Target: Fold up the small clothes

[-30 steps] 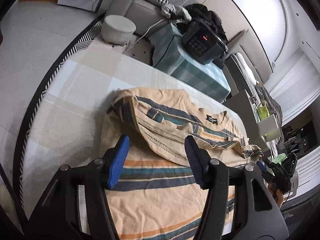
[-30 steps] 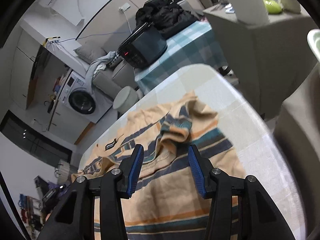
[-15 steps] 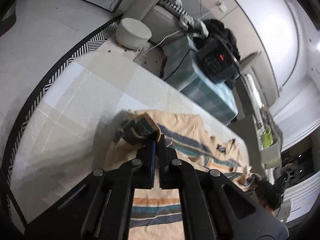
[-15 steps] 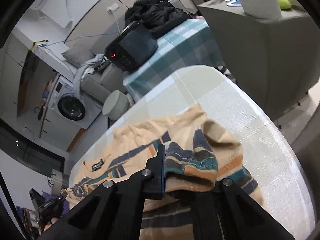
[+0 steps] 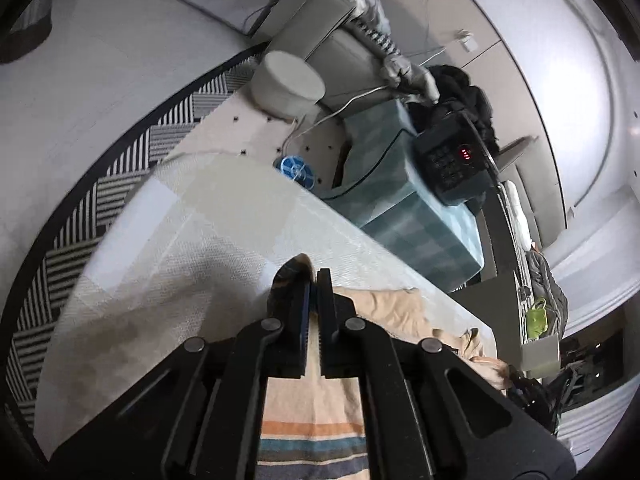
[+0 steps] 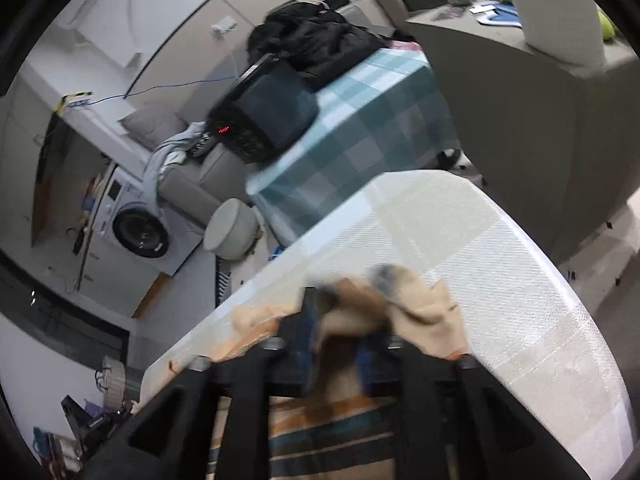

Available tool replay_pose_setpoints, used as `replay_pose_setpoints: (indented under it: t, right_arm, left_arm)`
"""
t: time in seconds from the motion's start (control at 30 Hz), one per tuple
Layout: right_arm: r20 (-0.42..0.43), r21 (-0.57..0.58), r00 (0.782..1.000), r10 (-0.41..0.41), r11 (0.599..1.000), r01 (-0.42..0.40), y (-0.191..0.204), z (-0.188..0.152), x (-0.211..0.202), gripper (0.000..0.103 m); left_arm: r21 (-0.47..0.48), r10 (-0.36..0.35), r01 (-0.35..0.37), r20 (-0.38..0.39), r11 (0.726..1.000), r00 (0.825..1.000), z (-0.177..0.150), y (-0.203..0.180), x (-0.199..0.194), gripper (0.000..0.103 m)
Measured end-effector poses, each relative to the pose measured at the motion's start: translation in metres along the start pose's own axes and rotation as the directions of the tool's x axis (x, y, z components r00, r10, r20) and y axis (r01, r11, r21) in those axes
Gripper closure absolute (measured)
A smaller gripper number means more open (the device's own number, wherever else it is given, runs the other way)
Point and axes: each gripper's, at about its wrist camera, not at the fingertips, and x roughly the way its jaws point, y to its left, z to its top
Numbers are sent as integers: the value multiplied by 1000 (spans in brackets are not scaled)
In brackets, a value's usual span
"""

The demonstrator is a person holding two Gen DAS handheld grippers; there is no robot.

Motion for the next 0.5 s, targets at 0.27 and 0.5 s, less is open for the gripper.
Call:
replay_pose_setpoints:
  t: [0.27, 0.5]
  right_arm:
    - [-2, -11, 997, 71, 997, -71, -4, -9, -17, 52]
    - [-177, 0, 964, 200, 979, -203, 19, -35, 14, 52]
  left_arm:
    - [-25, 1, 2, 108, 1000, 994, 9, 9, -22, 20]
    - [100, -15, 11, 42, 995, 999, -23, -11, -28, 20]
